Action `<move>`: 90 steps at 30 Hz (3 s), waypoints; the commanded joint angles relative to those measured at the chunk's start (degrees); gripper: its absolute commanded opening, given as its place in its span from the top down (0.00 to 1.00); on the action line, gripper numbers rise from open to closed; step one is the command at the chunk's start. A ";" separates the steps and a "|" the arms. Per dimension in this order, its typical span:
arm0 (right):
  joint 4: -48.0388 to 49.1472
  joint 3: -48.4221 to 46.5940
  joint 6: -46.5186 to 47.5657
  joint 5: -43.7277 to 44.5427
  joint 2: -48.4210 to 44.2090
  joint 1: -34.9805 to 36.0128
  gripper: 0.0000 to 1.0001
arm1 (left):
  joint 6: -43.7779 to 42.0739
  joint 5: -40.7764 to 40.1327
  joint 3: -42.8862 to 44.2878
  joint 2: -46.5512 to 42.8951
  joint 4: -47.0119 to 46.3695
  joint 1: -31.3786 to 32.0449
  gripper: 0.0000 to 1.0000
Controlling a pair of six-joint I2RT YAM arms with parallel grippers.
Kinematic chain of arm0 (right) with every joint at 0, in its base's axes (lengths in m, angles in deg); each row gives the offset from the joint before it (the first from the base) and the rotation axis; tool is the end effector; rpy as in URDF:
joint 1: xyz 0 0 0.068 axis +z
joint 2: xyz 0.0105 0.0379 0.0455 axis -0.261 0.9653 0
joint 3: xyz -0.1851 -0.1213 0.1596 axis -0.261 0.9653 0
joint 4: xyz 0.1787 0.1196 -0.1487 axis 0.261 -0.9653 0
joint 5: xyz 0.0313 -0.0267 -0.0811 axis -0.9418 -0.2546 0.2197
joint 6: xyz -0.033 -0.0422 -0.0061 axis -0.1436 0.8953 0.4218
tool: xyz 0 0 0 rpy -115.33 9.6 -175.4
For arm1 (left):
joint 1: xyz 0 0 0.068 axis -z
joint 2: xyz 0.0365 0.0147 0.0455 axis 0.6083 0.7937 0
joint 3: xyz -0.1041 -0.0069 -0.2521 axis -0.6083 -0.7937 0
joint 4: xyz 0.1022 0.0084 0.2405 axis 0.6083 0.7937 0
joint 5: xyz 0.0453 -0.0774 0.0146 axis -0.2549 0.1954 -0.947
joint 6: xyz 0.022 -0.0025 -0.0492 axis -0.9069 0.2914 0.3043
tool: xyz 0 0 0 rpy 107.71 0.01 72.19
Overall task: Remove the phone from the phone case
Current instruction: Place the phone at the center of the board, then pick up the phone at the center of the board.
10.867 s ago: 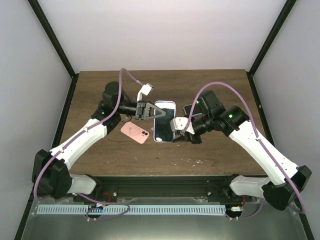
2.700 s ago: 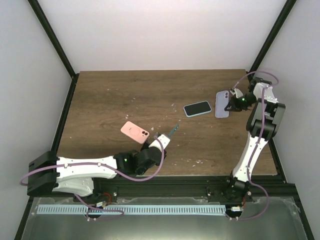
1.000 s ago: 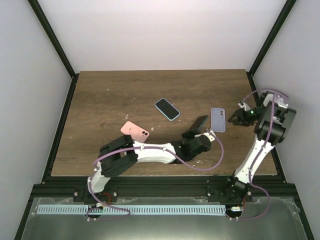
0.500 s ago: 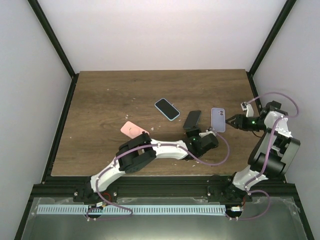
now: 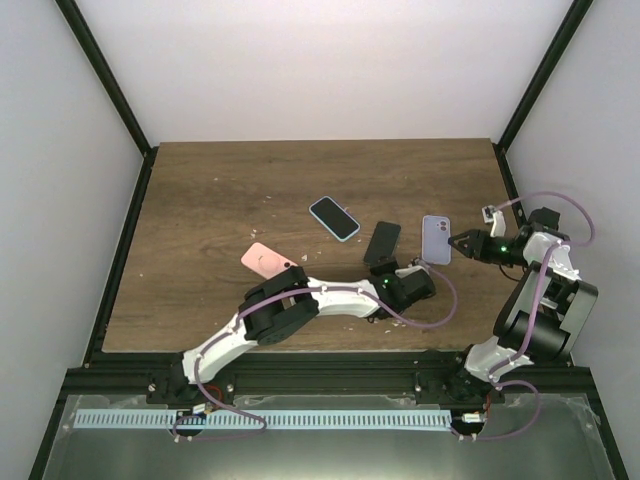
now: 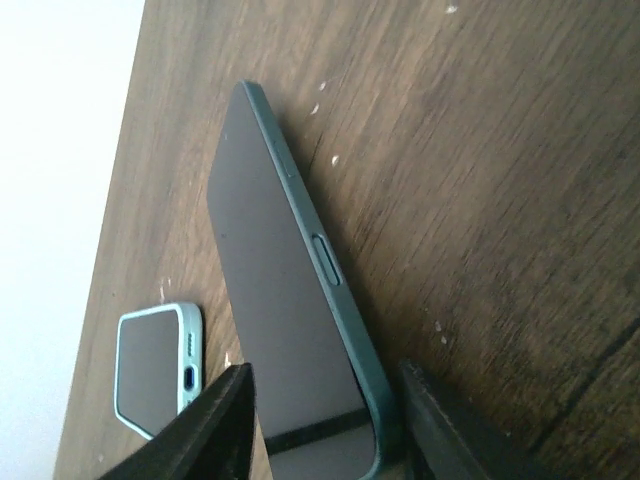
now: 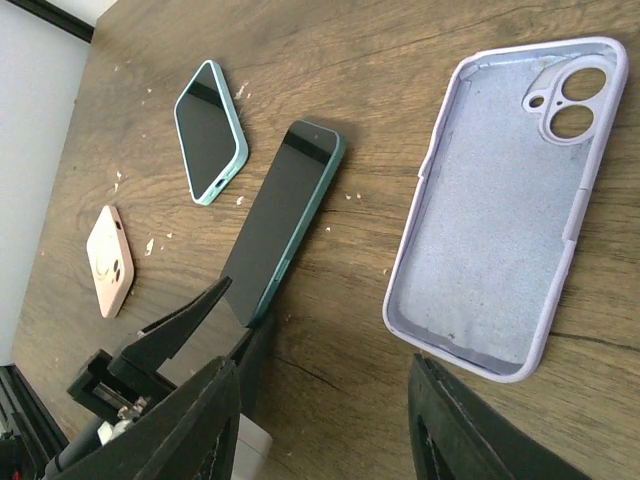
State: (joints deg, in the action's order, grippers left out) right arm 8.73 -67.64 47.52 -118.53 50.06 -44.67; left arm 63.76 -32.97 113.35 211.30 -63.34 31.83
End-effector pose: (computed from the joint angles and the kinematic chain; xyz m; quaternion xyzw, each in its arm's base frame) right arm 0.2481 -0.1075 0.2048 -0.0027 0.8858 0.3588 0.2944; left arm 0.2040 -0.4607 0.1025 0.5031 0.7040 0.2580 0.4297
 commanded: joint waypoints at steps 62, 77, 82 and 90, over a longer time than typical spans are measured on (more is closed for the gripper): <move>-12.99 -62.16 -7.53 35.94 50.29 55.04 0.00 | 60.88 40.49 -71.41 -88.14 0.47 -6.78 0.07; -17.31 -61.22 -9.98 48.98 56.80 59.11 0.07 | 63.65 40.41 -73.97 -91.62 0.31 -6.81 0.09; -17.81 -58.54 -9.26 51.85 57.49 60.29 0.11 | 65.03 38.81 -74.22 -92.20 0.99 -6.80 0.11; -18.08 -55.84 -8.95 53.72 58.62 61.33 0.18 | 65.73 38.44 -73.24 -90.16 1.39 -6.81 0.12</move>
State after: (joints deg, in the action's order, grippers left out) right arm -1.63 -129.56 38.53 -67.02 101.20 14.87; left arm 128.59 6.15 39.28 120.35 -61.76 25.41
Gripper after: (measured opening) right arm 0.835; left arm 0.879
